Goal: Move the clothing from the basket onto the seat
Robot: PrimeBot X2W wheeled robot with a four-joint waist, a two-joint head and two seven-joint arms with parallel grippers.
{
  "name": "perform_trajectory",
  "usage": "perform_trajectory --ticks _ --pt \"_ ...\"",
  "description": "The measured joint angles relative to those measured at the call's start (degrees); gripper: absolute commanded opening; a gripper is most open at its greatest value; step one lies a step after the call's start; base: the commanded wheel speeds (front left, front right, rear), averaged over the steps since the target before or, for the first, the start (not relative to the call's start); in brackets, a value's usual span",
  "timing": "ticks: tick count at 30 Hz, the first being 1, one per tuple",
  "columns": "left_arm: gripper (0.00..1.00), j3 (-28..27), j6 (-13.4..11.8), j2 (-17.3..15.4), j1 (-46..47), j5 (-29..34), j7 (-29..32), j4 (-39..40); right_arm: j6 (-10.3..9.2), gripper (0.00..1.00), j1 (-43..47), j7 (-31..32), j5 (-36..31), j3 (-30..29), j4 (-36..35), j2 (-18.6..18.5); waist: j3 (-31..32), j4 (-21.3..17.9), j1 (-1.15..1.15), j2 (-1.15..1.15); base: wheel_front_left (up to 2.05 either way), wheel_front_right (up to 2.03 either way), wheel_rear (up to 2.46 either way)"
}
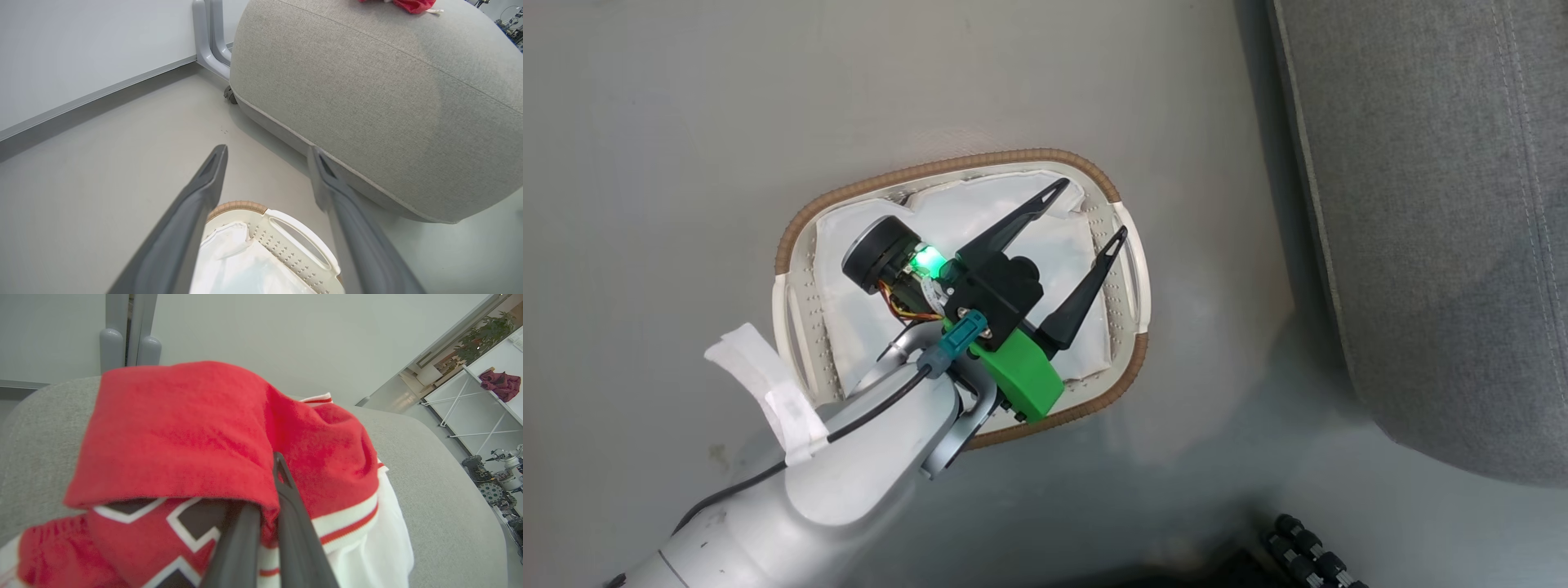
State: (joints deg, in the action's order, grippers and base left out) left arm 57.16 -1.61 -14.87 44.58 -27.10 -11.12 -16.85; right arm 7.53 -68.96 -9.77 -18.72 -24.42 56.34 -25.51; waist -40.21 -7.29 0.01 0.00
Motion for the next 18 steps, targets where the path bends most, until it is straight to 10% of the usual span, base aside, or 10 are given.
perform_trajectory --ticks 2,18 --pt "1.0 -0.07 -0.27 -0.31 0.01 0.0 0.23 0.14 0.0 1.0 -0.02 -1.25 -0.68 -0.6 0.55 1.03 -0.08 -0.47 0.0 0.0 0.0 0.0 0.0" --pt "1.0 -2.71 -1.94 -1.89 -2.16 -2.2 -1.93 -0.25 0.0 1.0 6.5 -5.22 -0.42 4.49 1.74 6.44 6.16 -4.84 -0.01 0.0 0.0 0.0 0.0"
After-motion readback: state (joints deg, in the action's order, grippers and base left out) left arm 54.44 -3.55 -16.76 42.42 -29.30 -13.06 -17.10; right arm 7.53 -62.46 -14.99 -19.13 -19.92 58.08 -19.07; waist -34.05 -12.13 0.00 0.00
